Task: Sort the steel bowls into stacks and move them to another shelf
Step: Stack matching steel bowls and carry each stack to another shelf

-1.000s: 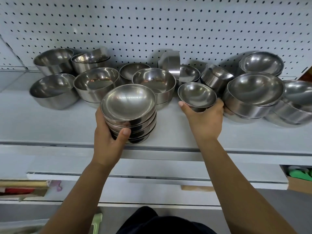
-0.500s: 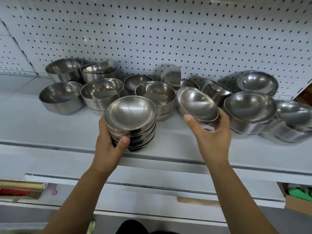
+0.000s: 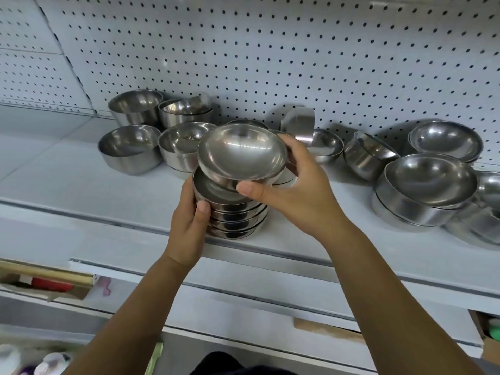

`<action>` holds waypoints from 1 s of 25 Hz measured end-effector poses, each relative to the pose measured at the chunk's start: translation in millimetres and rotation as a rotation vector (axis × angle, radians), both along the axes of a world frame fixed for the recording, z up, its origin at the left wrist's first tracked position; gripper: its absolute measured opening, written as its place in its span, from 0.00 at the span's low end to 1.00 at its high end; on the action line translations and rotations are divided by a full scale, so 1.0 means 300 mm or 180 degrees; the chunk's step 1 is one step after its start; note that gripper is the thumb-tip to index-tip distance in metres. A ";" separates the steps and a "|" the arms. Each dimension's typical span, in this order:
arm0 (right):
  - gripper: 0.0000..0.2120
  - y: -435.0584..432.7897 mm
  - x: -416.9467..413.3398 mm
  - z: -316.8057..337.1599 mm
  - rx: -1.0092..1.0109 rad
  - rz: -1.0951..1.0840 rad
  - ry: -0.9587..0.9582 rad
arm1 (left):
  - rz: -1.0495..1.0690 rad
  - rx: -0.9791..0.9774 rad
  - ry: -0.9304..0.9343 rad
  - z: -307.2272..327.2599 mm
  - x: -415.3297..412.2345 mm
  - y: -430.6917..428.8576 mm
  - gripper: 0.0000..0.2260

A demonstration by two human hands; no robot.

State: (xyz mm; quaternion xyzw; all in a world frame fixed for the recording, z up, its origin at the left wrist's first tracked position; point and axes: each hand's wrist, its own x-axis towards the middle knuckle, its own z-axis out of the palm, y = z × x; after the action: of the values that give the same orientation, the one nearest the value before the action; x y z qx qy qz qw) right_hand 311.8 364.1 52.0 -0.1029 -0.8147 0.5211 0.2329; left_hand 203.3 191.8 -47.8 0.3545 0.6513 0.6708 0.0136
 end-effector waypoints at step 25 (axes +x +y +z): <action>0.43 -0.040 0.005 -0.027 0.0587 0.0003 -0.0246 | -0.0124 0.0010 -0.0151 0.018 0.001 -0.010 0.37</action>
State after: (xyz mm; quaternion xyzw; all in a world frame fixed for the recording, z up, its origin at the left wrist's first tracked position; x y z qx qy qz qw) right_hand 313.4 352.1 43.8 -0.1007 -0.8676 0.4396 0.2096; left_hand 203.6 188.7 -42.4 0.3511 0.6427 0.6796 0.0416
